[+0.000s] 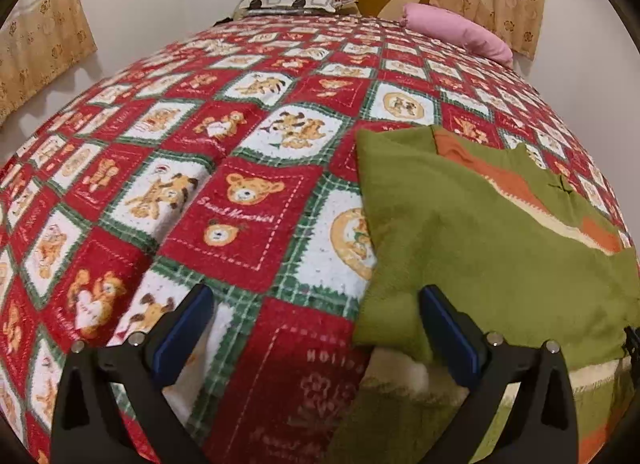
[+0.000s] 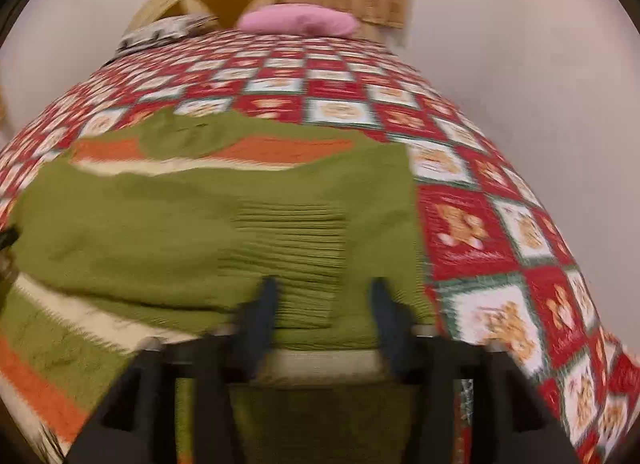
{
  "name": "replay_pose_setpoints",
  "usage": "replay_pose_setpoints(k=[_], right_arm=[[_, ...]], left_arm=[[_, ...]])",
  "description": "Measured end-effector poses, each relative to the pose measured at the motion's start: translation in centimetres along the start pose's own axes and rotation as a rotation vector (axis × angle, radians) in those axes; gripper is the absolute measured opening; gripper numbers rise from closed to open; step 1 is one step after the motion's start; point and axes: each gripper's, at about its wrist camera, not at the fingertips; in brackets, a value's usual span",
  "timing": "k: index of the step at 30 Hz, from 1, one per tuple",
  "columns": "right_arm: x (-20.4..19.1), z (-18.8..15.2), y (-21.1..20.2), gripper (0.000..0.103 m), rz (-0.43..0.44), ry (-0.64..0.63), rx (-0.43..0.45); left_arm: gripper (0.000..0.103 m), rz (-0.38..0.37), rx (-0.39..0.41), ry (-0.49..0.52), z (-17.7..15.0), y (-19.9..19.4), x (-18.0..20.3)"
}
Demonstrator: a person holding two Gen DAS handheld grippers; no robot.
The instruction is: Fold small clothes
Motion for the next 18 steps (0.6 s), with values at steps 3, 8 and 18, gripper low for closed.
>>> replay_pose_setpoints(k=[3, 8, 18], right_arm=[[0.8, 0.0, -0.2, 0.054, 0.052, 0.036, 0.009], [1.1, -0.5, -3.4, 0.054, 0.087, 0.072, 0.045], [1.6, -7.1, -12.1, 0.054, 0.142, 0.068, 0.135]], left_arm=[[0.103, 0.014, 0.043, 0.051, -1.6, -2.0, 0.7], [0.103, -0.007, 0.080, 0.144, -4.9, -5.1, 1.7], [0.103, -0.038, 0.131, 0.244, -7.7, -8.2, 3.6]])
Point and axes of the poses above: each gripper's, at about its wrist camera, not at the fingertips, and y roughly the way its jaws point, x to its right, z to its top, and after that the axes turned 4 degrees about -x, right-handed
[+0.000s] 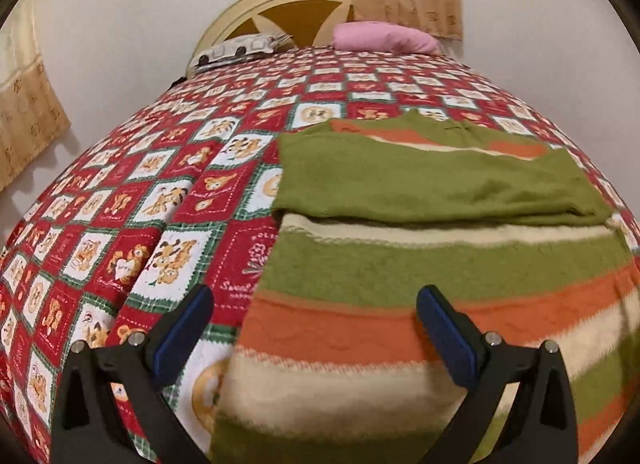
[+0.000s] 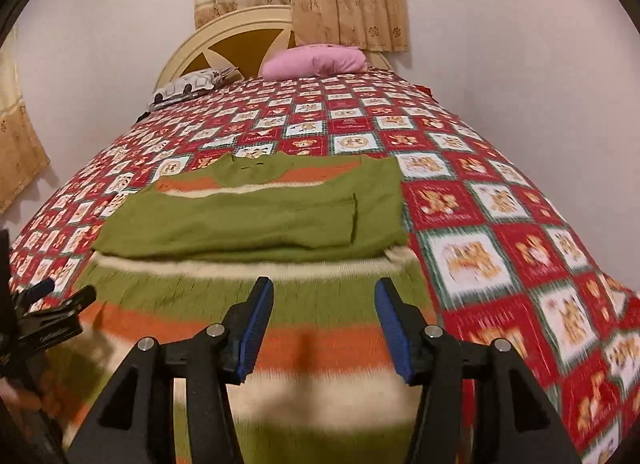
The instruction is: Fold small clothes
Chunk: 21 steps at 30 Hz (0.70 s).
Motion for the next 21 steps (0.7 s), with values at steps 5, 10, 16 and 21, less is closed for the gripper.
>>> replay_pose_setpoints(k=[5, 10, 16, 21], right_arm=[[1.4, -2.3, -2.3, 0.054, -0.017, 0.039, 0.022], [2.0, -4.0, -3.7, 0.054, -0.007, 0.054, 0.021], [2.1, -6.2, -5.4, 0.054, -0.005, 0.051, 0.018], [2.0, -7.9, -7.0, 0.054, -0.007, 0.047, 0.025]], left_arm=[[0.103, -0.006, 0.014, 0.037, -1.2, -1.4, 0.8], [0.103, -0.012, 0.023, 0.068, -2.4, -2.8, 1.6], [0.103, -0.055, 0.032, 0.062, -3.6, -4.5, 1.8], [0.103, -0.044, 0.061, 0.089, -4.6, -6.1, 2.3]])
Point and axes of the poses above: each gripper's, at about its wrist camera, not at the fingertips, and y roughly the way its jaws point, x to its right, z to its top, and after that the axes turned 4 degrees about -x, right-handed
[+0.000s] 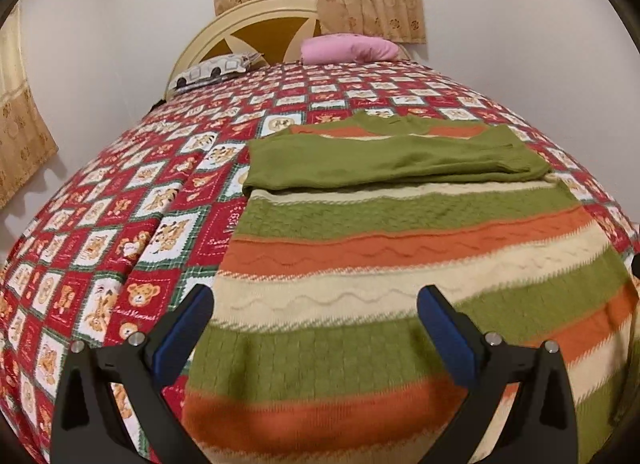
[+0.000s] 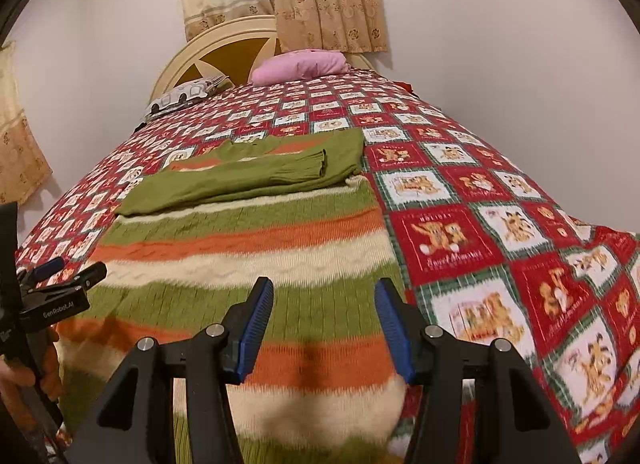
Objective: Fold small clothes
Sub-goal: 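Grasp the green ribbed sweater hem with the right gripper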
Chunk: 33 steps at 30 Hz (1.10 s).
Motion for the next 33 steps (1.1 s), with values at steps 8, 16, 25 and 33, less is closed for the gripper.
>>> replay_pose_setpoints(k=[8, 16, 25, 33], right_arm=[[-0.5, -0.8, -2.6, 0.054, 0.007, -0.048, -0.006], [0.8, -2.3, -5.6, 0.066, -0.040, -0.116, -0.035], [1.1, -5.9, -5.2, 0.067, 0.025, -0.119, -0.172], [-1.9, -9.0, -1.6, 0.067, 0.006, -0.205, -0.283]], left_arm=[[0.103, 0.000, 0.015, 0.023, -1.3, -2.2, 0.1], [0.103, -0.016, 0.028, 0.053, -2.8, -3.7, -1.3], [0.103, -0.061, -0.006, 0.014, -5.9, -4.3, -5.2], [0.103, -0.114, -0.061, -0.046, -8.3, -4.4, -8.8]])
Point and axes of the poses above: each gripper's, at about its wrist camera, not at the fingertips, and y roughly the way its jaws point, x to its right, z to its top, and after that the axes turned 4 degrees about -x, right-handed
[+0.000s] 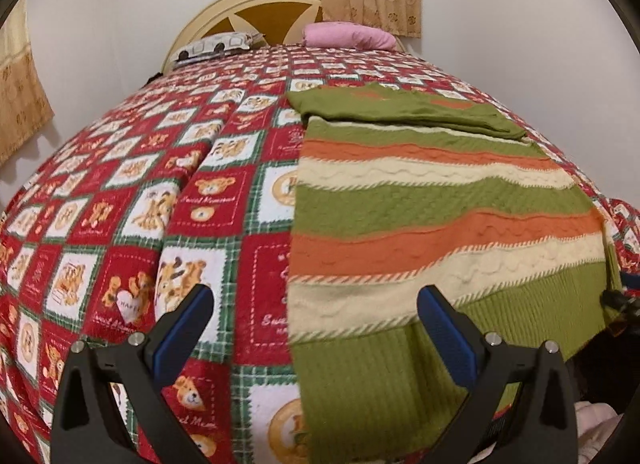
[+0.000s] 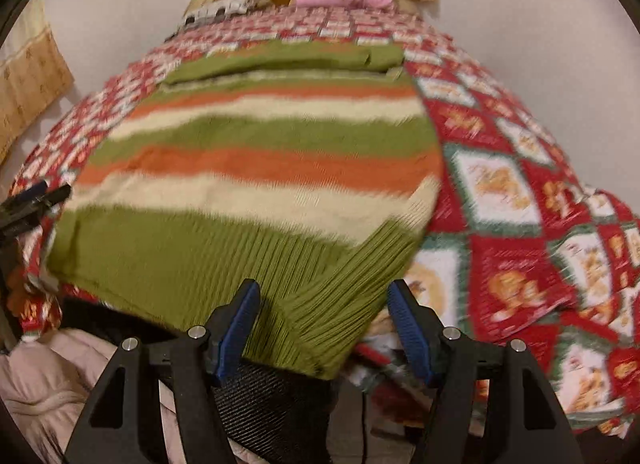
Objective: Fold small clothes
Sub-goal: 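Grasp the green ribbed sweater hem with the right gripper, then grasp the hem with the left gripper while the right gripper holds the hem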
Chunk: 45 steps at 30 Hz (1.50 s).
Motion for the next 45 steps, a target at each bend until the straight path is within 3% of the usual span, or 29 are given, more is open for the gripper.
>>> replay_pose_setpoints(k=[4, 6, 8, 12, 16, 21, 25, 28, 29, 30, 32, 36, 39, 43, 45], right_arm=[[0.2, 0.0, -0.1, 0.066, 0.010, -0.018, 0.012], [0.6, -0.1, -0.2, 0.055, 0.020, -0.011, 0.013], [1.0, 0.2, -0.4, 0.030, 0.021, -0.014, 0.009], [2.5, 0.6, -1.5, 0.014, 0.091, 0.049, 0.011], [3.9, 0.9, -2.5, 0.014, 0.168, 0.122, 0.042], [3.5, 0.5, -1.3, 0.014, 0.149, 0.113, 0.014], [4.1, 0.2, -0.8, 0.014, 0.162, 0.135, -0.003], [4.4, 0.3, -0.7, 0.014, 0.174, 0.147, -0.006], [4.3, 0.3, -0.6, 0.014, 0.174, 0.146, -0.007], [4.3, 0.2, -0.5, 0.014, 0.173, 0.144, -0.006], [4.2, 0.2, -0.6, 0.014, 0.172, 0.140, -0.003], [4.6, 0.5, -1.2, 0.013, 0.211, 0.160, 0.004], [5.3, 1.2, -2.6, 0.013, 0.305, 0.212, 0.035], [6.2, 4.2, -4.2, 0.013, 0.426, 0.269, 0.091], [6.7, 6.4, -4.6, 0.013, 0.458, 0.296, 0.131]], left_arm=[[0.103, -0.014, -0.005, -0.013, -0.2, -0.4, -0.9], [0.103, -0.036, -0.013, -0.039, -0.5, -0.5, -1.7], [0.097, -0.075, -0.040, -0.068, -0.7, -0.4, -2.4], [0.082, -0.157, -0.097, -0.104, -1.3, -0.4, -3.1], [0.075, -0.204, -0.120, -0.108, -1.8, -0.5, -3.1], [0.062, -0.288, -0.196, -0.095, -2.6, 0.5, -2.3], [0.057, -0.281, -0.191, -0.063, -2.9, 0.3, -1.6], [0.041, -0.304, -0.187, -0.073, -3.0, 0.1, -1.4], [0.026, -0.275, -0.183, -0.066, -3.1, 0.1, -1.2], [0.017, -0.240, -0.181, -0.062, -3.0, 0.2, -1.1], [0.010, -0.230, -0.176, -0.070, -3.0, 0.1, -1.1], [0.009, -0.245, -0.149, -0.038, -2.7, -0.7, -0.4], [0.009, -0.293, -0.119, -0.047, -1.7, -1.6, -0.4], [0.009, -0.368, -0.137, -0.073, 1.6, -0.6, -0.6], [0.008, -0.367, -0.141, -0.072, 3.6, 0.1, -0.4]])
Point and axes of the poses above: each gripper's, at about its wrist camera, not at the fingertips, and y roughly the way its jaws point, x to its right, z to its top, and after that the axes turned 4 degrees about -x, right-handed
